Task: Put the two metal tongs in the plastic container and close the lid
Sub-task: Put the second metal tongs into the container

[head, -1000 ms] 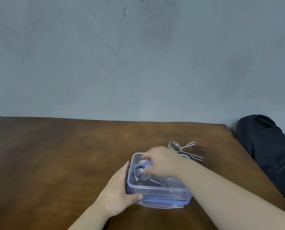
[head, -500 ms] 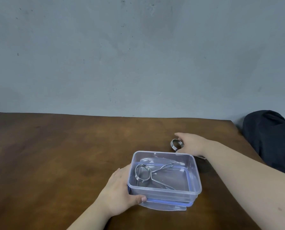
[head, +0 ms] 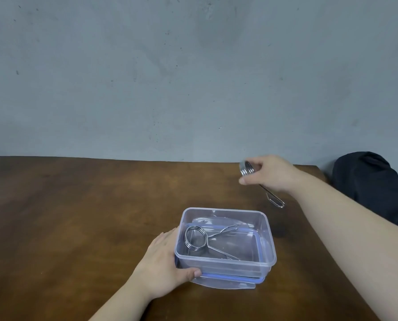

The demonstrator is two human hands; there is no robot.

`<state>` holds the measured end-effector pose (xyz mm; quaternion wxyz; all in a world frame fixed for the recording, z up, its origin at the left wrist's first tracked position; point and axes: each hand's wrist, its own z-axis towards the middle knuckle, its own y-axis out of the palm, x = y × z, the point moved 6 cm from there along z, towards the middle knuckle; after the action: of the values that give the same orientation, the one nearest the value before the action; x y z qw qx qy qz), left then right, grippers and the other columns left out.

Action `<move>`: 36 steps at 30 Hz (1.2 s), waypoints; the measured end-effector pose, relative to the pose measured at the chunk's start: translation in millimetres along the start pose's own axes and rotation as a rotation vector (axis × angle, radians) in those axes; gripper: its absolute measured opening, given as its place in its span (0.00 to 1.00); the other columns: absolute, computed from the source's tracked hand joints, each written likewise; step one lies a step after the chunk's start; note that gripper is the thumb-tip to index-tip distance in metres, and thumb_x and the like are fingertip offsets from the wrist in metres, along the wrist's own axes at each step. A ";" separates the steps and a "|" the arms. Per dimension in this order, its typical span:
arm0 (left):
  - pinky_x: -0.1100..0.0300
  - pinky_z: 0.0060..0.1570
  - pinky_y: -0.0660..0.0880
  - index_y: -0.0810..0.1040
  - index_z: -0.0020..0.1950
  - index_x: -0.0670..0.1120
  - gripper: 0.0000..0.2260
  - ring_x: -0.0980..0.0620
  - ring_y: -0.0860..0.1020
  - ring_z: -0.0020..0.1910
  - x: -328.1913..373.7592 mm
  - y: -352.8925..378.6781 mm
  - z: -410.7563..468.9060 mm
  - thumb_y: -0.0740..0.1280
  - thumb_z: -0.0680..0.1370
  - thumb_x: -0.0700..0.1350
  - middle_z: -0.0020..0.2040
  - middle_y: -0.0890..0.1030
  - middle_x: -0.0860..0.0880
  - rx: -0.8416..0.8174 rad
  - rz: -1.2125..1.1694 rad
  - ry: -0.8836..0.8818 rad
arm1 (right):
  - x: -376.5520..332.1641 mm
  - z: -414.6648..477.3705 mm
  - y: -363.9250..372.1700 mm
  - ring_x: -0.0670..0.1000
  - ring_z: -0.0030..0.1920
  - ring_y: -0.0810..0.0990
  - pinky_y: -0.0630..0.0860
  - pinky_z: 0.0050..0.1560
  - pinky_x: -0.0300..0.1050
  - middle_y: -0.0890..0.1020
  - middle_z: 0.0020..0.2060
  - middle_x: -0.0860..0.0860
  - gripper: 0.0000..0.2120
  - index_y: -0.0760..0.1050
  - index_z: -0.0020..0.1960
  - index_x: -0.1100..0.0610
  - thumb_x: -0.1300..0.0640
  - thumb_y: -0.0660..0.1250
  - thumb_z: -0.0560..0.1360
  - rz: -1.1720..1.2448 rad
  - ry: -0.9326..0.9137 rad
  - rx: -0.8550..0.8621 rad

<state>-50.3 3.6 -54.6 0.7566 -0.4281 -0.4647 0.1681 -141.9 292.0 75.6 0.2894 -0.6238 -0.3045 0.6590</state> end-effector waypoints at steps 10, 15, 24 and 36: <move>0.52 0.63 0.70 0.65 0.72 0.65 0.35 0.64 0.73 0.62 -1.7 1.4 0.0 0.74 0.68 0.68 0.62 0.77 0.67 0.009 -0.023 0.026 | -84.8 -77.3 82.4 0.48 0.39 0.78 0.76 0.39 0.48 0.81 0.37 0.45 0.17 0.78 0.47 0.47 0.37 0.74 0.65 -0.342 -0.246 -0.229; 0.57 0.67 0.63 0.60 0.70 0.72 0.36 0.66 0.70 0.65 -3.5 1.5 -2.4 0.75 0.68 0.66 0.64 0.75 0.69 0.037 -0.013 0.006 | -52.0 -75.6 127.2 0.51 0.41 0.77 0.73 0.35 0.48 0.77 0.36 0.44 0.13 0.76 0.44 0.47 0.40 0.72 0.67 -0.501 -0.193 -0.328; 0.52 0.67 0.67 0.65 0.70 0.67 0.35 0.63 0.72 0.63 -3.4 1.2 -1.1 0.75 0.67 0.64 0.62 0.76 0.68 0.033 -0.022 0.001 | -29.7 -74.9 134.9 0.54 0.57 0.76 0.79 0.54 0.54 0.76 0.59 0.50 0.30 0.73 0.68 0.45 0.36 0.72 0.70 -0.545 -0.142 -0.294; 0.44 0.76 0.58 0.57 0.76 0.66 0.42 0.61 0.65 0.73 -9.8 6.5 -0.3 0.69 0.67 0.75 0.73 0.68 0.67 -0.001 0.008 -0.037 | -32.1 -132.0 105.3 0.46 0.43 0.76 0.72 0.43 0.45 0.77 0.40 0.44 0.18 0.79 0.44 0.50 0.35 0.67 0.73 -0.361 -0.259 -0.310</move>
<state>-54.1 0.7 -65.4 0.7471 -0.4270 -0.4771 0.1787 -8.5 204.8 11.2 0.2620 -0.5069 -0.5426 0.6165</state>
